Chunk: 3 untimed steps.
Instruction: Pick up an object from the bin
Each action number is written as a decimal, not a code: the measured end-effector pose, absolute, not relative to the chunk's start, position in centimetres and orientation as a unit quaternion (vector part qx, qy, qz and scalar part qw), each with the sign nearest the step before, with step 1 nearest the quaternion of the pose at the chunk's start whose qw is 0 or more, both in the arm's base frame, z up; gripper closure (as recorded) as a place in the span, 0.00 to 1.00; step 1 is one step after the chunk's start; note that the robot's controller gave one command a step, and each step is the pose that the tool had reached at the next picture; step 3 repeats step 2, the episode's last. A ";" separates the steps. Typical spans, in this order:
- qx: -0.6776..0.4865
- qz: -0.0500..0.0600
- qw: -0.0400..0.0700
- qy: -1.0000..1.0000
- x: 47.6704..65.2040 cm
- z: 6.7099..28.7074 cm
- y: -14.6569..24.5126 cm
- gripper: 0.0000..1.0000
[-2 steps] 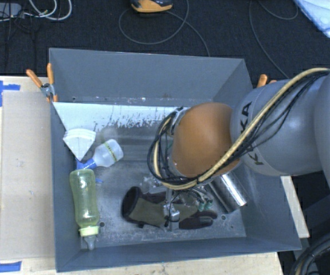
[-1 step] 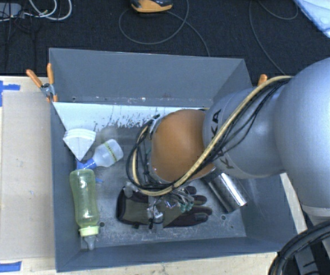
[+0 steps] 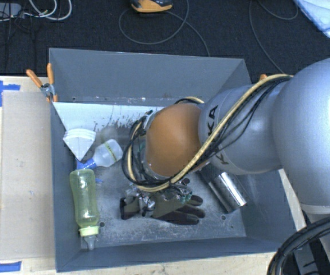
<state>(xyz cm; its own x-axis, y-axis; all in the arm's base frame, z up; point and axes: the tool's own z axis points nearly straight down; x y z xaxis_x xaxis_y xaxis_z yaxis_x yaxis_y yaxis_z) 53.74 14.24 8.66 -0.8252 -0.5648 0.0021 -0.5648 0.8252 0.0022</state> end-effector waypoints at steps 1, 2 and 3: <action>0.295 -0.001 0.001 -0.955 53.7 8.7 14.2 1.00; 0.283 -0.001 0.001 -0.959 54.4 21.8 13.8 1.00; 0.283 -0.001 0.001 -0.959 54.4 21.8 13.8 1.00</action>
Offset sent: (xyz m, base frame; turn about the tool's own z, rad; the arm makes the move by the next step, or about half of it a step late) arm 0.0059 -0.0050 0.1313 0.0200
